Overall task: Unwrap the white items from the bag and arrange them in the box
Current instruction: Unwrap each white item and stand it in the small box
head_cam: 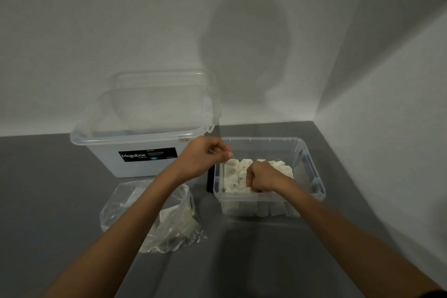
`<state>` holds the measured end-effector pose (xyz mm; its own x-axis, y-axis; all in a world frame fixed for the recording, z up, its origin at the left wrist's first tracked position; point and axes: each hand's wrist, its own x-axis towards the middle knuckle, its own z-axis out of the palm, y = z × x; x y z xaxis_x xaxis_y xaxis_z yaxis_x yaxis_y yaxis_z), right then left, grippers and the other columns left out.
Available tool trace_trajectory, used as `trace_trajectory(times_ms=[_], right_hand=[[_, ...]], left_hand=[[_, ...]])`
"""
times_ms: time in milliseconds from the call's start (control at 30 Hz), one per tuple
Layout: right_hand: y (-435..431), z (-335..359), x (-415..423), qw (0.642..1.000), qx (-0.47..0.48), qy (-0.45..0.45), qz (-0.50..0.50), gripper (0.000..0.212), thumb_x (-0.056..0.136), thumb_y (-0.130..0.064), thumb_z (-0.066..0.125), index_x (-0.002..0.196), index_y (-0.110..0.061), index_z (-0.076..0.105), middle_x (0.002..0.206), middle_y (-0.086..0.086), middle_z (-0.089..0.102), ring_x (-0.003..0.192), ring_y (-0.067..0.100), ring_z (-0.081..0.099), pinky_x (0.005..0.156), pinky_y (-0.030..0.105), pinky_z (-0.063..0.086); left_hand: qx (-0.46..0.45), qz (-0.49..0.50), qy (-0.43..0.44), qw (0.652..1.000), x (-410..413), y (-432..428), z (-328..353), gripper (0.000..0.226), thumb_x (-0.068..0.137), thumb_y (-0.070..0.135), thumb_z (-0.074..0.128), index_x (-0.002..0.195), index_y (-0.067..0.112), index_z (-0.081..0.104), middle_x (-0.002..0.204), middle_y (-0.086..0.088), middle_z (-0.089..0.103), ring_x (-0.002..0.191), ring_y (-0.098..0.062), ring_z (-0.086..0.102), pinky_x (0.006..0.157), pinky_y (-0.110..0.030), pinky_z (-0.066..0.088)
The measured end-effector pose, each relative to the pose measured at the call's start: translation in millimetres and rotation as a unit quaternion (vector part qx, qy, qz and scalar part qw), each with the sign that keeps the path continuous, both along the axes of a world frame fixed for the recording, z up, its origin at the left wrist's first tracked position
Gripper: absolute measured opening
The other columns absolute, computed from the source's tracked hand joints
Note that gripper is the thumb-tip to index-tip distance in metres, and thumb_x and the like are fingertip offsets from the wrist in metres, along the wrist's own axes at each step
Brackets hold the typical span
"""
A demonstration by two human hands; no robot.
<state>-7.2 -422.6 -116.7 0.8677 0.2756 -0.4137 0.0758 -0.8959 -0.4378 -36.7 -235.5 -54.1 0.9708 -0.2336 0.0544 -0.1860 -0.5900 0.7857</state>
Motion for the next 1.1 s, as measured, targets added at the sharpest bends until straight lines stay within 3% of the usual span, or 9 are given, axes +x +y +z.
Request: trace_trajectory(times_ms=[133,267,333,467,567,700,800,933,1100], right_hand=[[3.9,9.7,-1.8,0.999,-0.044,-0.007,0.026,0.018,0.086,0.001,0.06,0.102,-0.003,0.068,0.096,0.011,0.063,0.084,0.023,0.062,0.069,0.024,0.052],[4.7,43.2,3.4,0.995,-0.047,-0.08,0.033,0.015,0.087,-0.005,0.062,0.1,-0.004,0.07,0.1,0.009,0.068,0.086,0.021,0.064,0.069,0.025,0.051],[9.9,67.2,1.1,0.992,-0.002,-0.125,0.021,0.014,0.088,-0.007,0.061,0.098,-0.005,0.07,0.095,0.004,0.067,0.083,0.016,0.062,0.074,0.026,0.047],[46.7,110.4,-23.2,0.974,0.128,-0.184,0.015,0.012,0.088,-0.008,0.061,0.093,-0.012,0.071,0.077,-0.01,0.062,0.068,0.003,0.06,0.063,0.012,0.045],[88.9,121.7,-46.8,0.97,0.178,-0.16,0.037,0.009,0.088,-0.012,0.063,0.09,-0.017,0.07,0.071,-0.013,0.062,0.065,0.002,0.065,0.059,0.009,0.045],[142.4,109.7,-68.1,0.982,0.128,-0.071,0.119,0.014,0.09,-0.012,0.061,0.101,-0.013,0.07,0.077,-0.006,0.067,0.072,0.008,0.067,0.069,0.018,0.053],[171.7,86.1,-73.9,0.988,0.085,-0.056,0.12,0.022,0.09,-0.004,0.056,0.107,-0.01,0.068,0.087,0.0,0.061,0.079,0.014,0.062,0.071,0.023,0.048],[186.9,49.9,-75.9,0.993,0.034,-0.086,0.07,0.025,0.088,0.002,0.051,0.102,-0.005,0.069,0.104,0.011,0.065,0.091,0.025,0.064,0.083,0.033,0.054],[177.1,23.7,-85.3,0.993,0.031,-0.118,0.003,0.027,0.085,0.006,0.049,0.094,-0.009,0.069,0.1,0.011,0.065,0.085,0.021,0.063,0.081,0.029,0.053]], left_hand=[[-0.002,0.001,0.003,1.0,-5.4,4.3,0.1,0.016,0.088,0.028,0.065,0.097,0.016,0.071,0.09,0.003,0.071,0.085,-0.006,0.065,0.073,-0.01,0.047],[-0.008,0.012,0.004,1.0,-13.0,18.6,3.6,0.017,0.087,0.029,0.066,0.098,0.017,0.07,0.092,0.001,0.071,0.087,-0.007,0.065,0.071,-0.011,0.05],[-0.019,0.016,0.013,1.0,-17.9,30.1,5.7,0.014,0.087,0.027,0.067,0.097,0.017,0.071,0.091,0.001,0.071,0.087,-0.01,0.066,0.076,-0.018,0.053],[-0.007,0.002,0.052,0.999,-29.4,64.9,12.2,0.013,0.086,0.026,0.068,0.095,0.018,0.071,0.09,-0.001,0.071,0.087,-0.013,0.066,0.08,-0.027,0.054],[0.054,-0.048,0.144,0.987,-40.4,100.4,13.3,0.013,0.087,0.026,0.066,0.097,0.018,0.071,0.092,-0.001,0.071,0.084,-0.011,0.066,0.072,-0.02,0.05],[0.164,-0.11,0.223,0.955,-54.7,138.6,-10.7,0.012,0.087,0.015,0.062,0.095,0.017,0.07,0.094,0.003,0.071,0.087,-0.011,0.065,0.078,-0.022,0.052],[0.208,-0.093,0.176,0.958,-54.6,146.5,-36.0,0.009,0.086,0.013,0.061,0.092,0.014,0.067,0.094,0.002,0.068,0.09,-0.014,0.063,0.079,-0.024,0.05],[0.239,-0.068,0.141,0.958,-47.6,131.8,-67.4,0.02,0.093,0.011,0.05,0.104,0.0,0.062,0.107,-0.017,0.065,0.1,-0.028,0.06,0.08,-0.031,0.044],[0.319,-0.06,0.085,0.942,-39.0,117.4,-117.3,0.035,0.095,0.02,0.05,0.127,0.007,0.051,0.13,-0.016,0.054,0.119,-0.029,0.051,0.101,-0.036,0.039]])
